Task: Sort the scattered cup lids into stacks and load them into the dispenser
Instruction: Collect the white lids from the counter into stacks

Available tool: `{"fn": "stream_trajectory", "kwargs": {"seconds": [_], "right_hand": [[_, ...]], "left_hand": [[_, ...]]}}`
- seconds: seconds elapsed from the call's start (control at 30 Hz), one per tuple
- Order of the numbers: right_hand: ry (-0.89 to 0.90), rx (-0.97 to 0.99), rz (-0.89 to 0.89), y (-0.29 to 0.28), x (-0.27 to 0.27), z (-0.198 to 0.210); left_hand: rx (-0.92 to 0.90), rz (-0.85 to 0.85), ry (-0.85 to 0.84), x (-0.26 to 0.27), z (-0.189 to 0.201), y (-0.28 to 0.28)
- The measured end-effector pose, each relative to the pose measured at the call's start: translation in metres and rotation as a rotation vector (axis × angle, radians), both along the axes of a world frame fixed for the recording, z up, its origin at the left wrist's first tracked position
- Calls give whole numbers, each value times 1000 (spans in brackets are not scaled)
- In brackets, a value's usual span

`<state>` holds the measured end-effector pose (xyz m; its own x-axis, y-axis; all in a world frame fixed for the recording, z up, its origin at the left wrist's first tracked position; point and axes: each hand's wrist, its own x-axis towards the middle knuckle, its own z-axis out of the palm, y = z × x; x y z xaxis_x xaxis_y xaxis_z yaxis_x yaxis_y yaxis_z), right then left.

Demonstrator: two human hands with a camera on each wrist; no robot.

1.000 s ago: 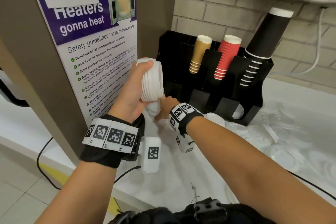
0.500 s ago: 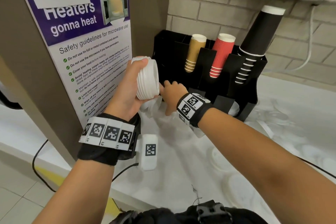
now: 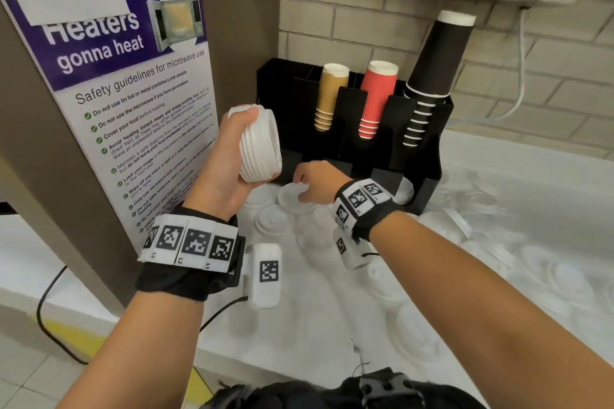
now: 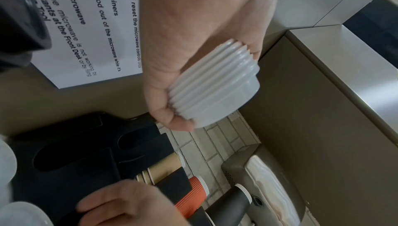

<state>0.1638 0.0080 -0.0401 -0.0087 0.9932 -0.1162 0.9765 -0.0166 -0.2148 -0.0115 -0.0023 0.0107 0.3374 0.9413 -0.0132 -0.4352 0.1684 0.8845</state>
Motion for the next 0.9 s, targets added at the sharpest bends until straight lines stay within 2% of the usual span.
{"fn": "stream_trajectory", "kwargs": {"seconds": [0.1, 0.13, 0.2, 0.27, 0.33, 0.47, 0.6, 0.67, 0.77, 0.83, 0.9], "right_hand": [[-407, -163, 63, 3, -12, -12], [-492, -181, 88, 4, -15, -16], [-552, -128, 108, 5, -19, -23], [-516, -29, 100, 4, -18, -22], [-330, 50, 59, 0, -13, -13], [410, 213, -85, -24, 10, 13], [940, 131, -109, -73, 24, 31], [1115, 56, -97, -91, 28, 32], [1349, 52, -111, -108, 31, 28], [1385, 123, -161, -115, 30, 25], [1335, 233, -245, -118, 30, 23]], "left_hand": [[3, -9, 10, 0, 1, -3], [5, -9, 14, 0, 1, -4], [9, -8, 13, -2, -1, -5], [13, -4, 4, -5, -2, -7], [13, -2, 5, -6, -4, -8], [38, -20, 81, 4, -10, -10], [120, 63, 232, 15, -22, -10], [76, -15, 280, 23, -30, -14], [-73, -254, 268, 38, -37, -25], [-109, -364, 235, 48, -38, -34], [-106, -405, 192, 57, -40, -40]]}}
